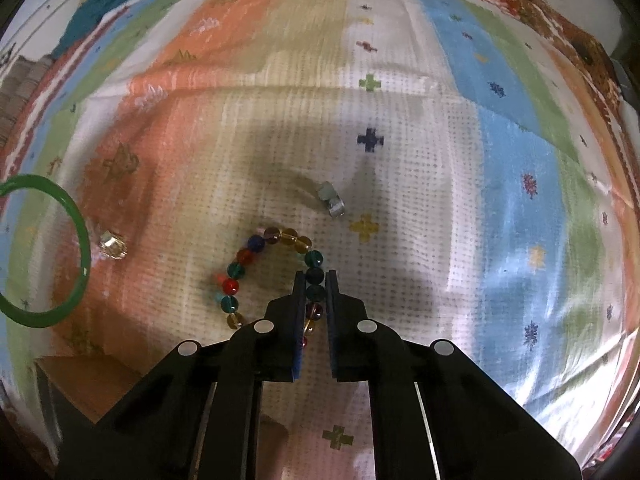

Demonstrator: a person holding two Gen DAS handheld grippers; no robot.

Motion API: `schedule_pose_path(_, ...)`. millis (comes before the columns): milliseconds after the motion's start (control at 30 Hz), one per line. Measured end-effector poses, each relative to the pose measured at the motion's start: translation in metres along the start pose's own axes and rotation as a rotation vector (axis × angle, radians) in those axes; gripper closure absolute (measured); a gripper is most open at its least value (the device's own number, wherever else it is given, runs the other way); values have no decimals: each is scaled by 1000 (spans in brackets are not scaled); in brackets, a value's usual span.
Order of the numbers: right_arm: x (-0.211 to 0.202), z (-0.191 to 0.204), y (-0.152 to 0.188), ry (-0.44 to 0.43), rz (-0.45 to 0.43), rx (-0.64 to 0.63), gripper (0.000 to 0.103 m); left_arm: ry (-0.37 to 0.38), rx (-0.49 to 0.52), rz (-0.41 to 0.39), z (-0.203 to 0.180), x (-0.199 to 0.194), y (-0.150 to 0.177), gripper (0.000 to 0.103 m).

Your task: Organize jewelry

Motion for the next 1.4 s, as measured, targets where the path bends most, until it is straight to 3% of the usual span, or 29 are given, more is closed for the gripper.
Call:
schedule_pose_path(367,-74,-3,2,-50,-168,6,93,15,2,-52,-3,-26,1,93)
schedule_pose_path(700,-115,0,5,-81,-274,15,93,31,3,-80,-9,-43,13,93)
schedule_pose_path(1400,-170,5,59,-125,-355,-3,93,58,25,-143,-25,-81,47,93)
Point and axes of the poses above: each gripper's, at about its wrist camera, not at the fingertips, and x roughly the way its jaws point, z to its left, y to its underside, the point moved 5 cm from there along x, roughly the way its jaws point, and after that the axes turned 7 degrees about y, right-handed, at the moved point
